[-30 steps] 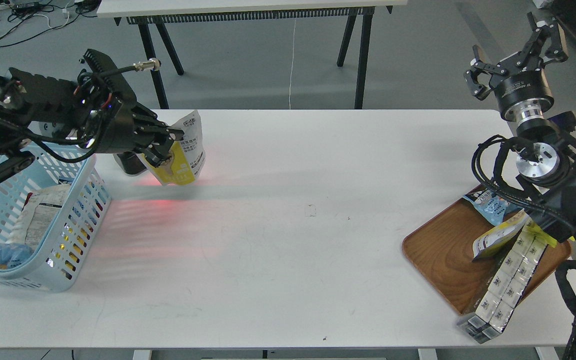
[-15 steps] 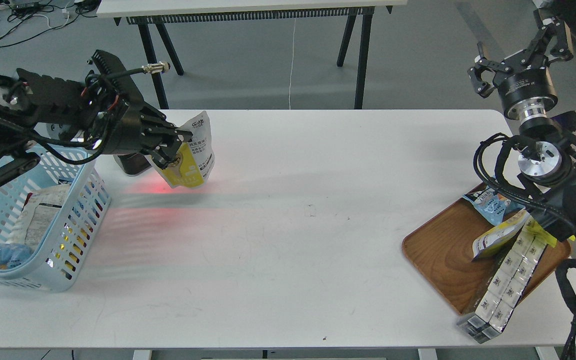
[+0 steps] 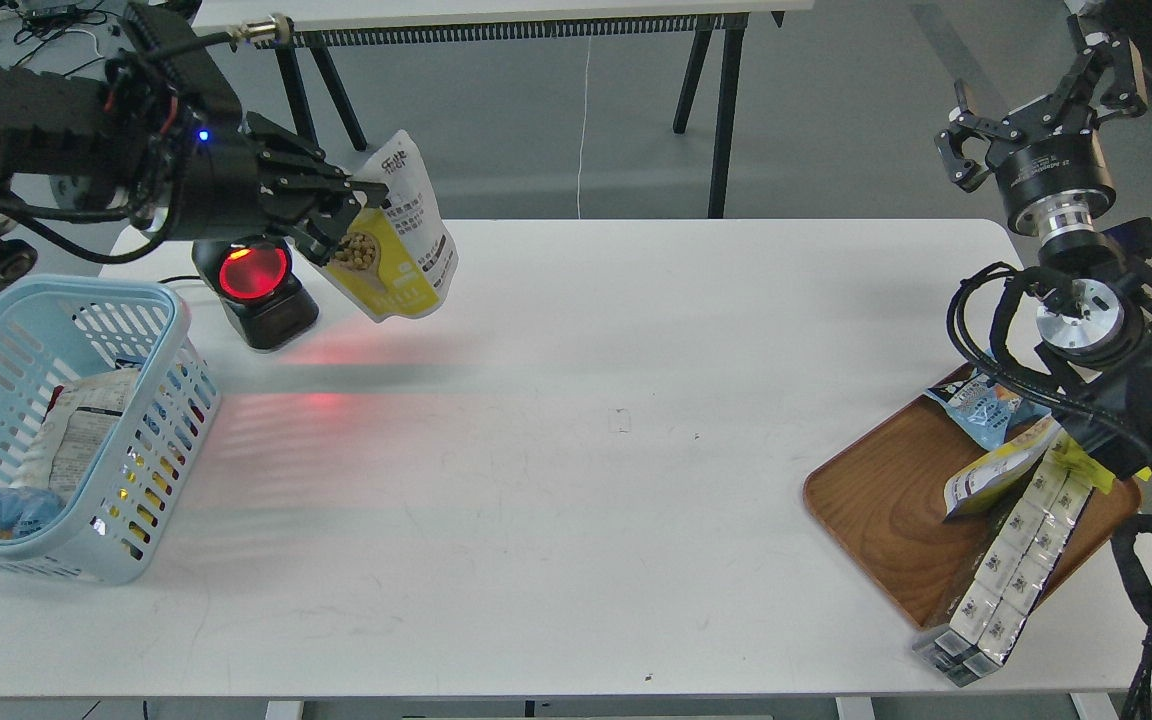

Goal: Scan snack and place in basket
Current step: 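Move the pouch over the blue basket and release it with the left gripper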

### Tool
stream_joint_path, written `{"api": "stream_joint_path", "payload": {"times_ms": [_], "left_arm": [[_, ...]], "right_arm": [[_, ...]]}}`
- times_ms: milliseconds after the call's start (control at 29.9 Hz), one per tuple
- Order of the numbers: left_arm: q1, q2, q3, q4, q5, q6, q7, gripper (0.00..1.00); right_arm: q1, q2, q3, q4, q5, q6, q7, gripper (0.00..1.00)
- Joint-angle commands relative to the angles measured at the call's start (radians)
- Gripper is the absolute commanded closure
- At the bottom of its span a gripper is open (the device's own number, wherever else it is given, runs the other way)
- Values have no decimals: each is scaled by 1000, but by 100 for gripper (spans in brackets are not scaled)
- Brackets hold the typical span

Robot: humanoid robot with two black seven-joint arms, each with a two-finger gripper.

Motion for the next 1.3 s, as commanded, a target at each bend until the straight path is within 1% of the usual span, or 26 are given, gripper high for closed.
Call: {"api": "stream_joint_path", "payload": {"times_ms": [0,67,334,501,701,801,1035,1135,1269], "left_arm": [[2,69,-50,-44,-16,0,-29,100],[2,118,-50,-50,-16,0,-50,100],[11,324,-41,-53,-23,0,-50,100],[16,439,-24,-47,-112,0,-50,100],[16,554,100,-26,-207,0,-50,100],[16,583,186,-15,-256,0,-50,100],[16,589,332,16,-315,0,-50,100],[16,588,372,16,-315,0,-50,100],[16,582,375,16,-313,0,-50,100]], "right_arm": [[2,2,1,0,0,0,0,0],[3,4,0,0,0,0,0,0],[11,10,0,0,0,0,0,0],[14,13,0,0,0,0,0,0],[17,15,0,0,0,0,-2,0],[17,15,0,0,0,0,0,0],[17,15,-2,0,0,0,0,0],[16,15,-2,0,0,0,0,0],[16,15,-2,0,0,0,0,0]]}}
